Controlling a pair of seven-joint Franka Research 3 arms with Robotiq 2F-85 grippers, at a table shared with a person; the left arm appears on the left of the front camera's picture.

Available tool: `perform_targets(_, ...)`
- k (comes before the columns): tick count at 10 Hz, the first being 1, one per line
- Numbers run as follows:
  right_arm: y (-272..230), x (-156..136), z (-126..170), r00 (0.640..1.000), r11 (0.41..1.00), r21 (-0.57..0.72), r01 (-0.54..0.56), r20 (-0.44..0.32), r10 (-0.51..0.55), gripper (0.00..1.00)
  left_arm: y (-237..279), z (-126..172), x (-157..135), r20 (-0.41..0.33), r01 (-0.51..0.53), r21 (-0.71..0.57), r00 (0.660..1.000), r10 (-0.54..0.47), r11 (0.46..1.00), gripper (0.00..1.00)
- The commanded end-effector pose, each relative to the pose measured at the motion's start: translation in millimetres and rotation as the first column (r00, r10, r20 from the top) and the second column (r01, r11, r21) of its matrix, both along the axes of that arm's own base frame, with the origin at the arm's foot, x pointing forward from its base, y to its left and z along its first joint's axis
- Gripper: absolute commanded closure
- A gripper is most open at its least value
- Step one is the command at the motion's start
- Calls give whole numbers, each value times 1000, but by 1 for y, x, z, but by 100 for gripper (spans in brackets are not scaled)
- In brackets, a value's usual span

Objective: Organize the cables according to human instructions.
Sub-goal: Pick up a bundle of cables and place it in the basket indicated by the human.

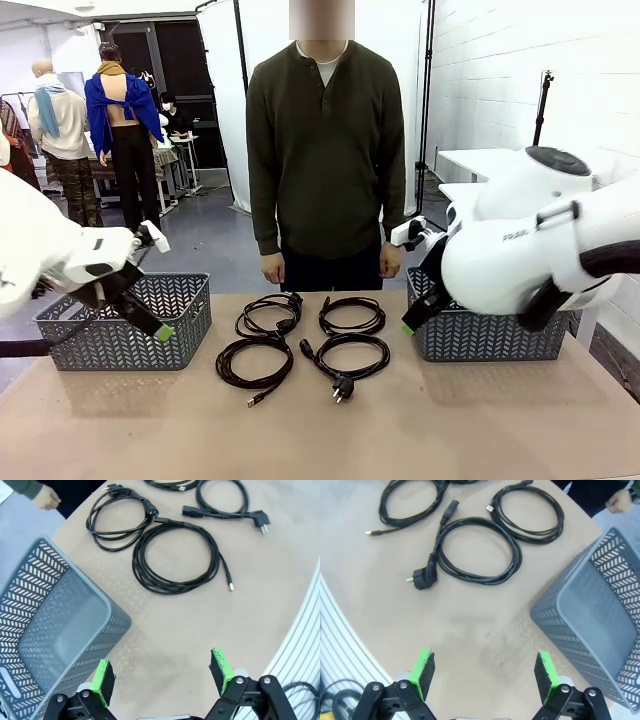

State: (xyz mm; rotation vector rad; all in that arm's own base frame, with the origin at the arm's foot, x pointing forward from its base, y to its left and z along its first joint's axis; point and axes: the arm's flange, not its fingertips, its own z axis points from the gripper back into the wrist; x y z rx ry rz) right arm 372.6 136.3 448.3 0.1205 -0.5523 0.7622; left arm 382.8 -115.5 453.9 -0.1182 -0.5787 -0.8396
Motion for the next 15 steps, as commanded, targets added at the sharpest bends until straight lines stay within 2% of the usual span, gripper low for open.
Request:
perform_targets(1, -27, -11, 11, 995, 995, 34, -95, -14, 96, 0, 22, 17, 8, -23, 72, -24, 997, -73, 997, 0)
perform_targets(4, -46, -15, 29, 988, 982, 105, -154, -9, 156, 0, 40, 33, 10, -8, 133, -71, 991, -134, 989, 0)
perform_targets(7, -58, -15, 39, 987, 974, 161, -161, 7, 162, 0, 49, 35, 14, -7, 165, -119, 986, -166, 979, 0)
perform_targets(10, -62, -15, 46, 987, 971, 174, -161, 24, 160, 0, 49, 31, 16, -9, 171, -128, 985, -174, 977, 0)
perform_targets(11, -62, -14, 46, 988, 971, 182, -155, 14, 155, 0, 49, 27, 16, -8, 140, -113, 990, -142, 984, 0)
perform_targets(15, -60, -20, 46, 993, 982, 152, -116, 13, 115, 0, 45, 34, 9, -7, 146, -117, 989, -148, 982, 0)
